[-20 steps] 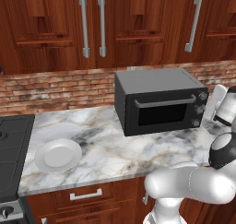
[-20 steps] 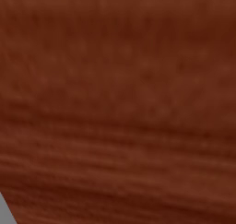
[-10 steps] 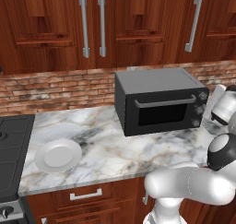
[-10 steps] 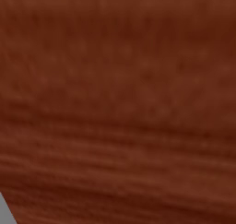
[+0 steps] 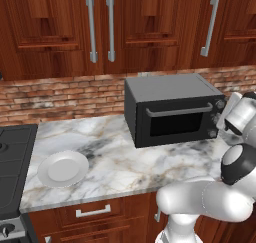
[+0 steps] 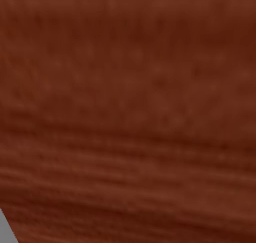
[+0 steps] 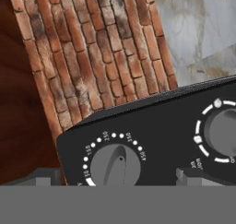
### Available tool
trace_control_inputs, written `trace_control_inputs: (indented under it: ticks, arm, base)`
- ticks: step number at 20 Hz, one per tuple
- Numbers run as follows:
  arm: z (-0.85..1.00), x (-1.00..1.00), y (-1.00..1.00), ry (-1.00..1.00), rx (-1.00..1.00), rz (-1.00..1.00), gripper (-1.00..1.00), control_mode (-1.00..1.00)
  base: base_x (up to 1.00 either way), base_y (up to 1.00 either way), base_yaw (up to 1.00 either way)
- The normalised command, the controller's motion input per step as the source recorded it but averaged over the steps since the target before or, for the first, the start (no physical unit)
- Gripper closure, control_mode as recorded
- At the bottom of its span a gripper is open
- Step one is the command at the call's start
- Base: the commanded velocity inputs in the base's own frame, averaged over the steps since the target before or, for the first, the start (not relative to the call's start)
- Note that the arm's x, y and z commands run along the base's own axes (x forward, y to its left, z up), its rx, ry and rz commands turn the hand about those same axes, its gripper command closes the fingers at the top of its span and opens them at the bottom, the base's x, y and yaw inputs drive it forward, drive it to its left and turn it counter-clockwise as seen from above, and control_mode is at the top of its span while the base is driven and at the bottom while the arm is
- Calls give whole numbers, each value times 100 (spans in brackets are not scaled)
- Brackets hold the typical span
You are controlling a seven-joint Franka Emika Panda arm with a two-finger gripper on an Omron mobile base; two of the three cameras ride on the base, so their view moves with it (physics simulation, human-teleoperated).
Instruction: Pull the toaster oven rack outwards. Pick up the baguette from the plate and place it on the toaster oven rack. Close the toaster oven door fully and set the temperature to the lowest setting.
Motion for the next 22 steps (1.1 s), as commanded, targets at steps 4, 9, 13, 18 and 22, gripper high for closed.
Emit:
trace_control_inputs:
  ticks: [4, 9, 13, 18, 22]
  arm:
    - [0, 0, 0, 0, 2, 0, -100, -100]
    - [0, 0, 0, 0, 1, 3, -100, -100]
    - [0, 6, 0, 0, 2, 7, -100, -100]
    - [0, 8, -5, -1, 1, 6, -100, -100]
    - [0, 0, -26, -3, 1, 1, -100, -100]
  base:
    - [0, 0, 0]
    - [0, 0, 0]
    - [0, 0, 0]
    - [0, 0, 0]
    - [0, 0, 0]
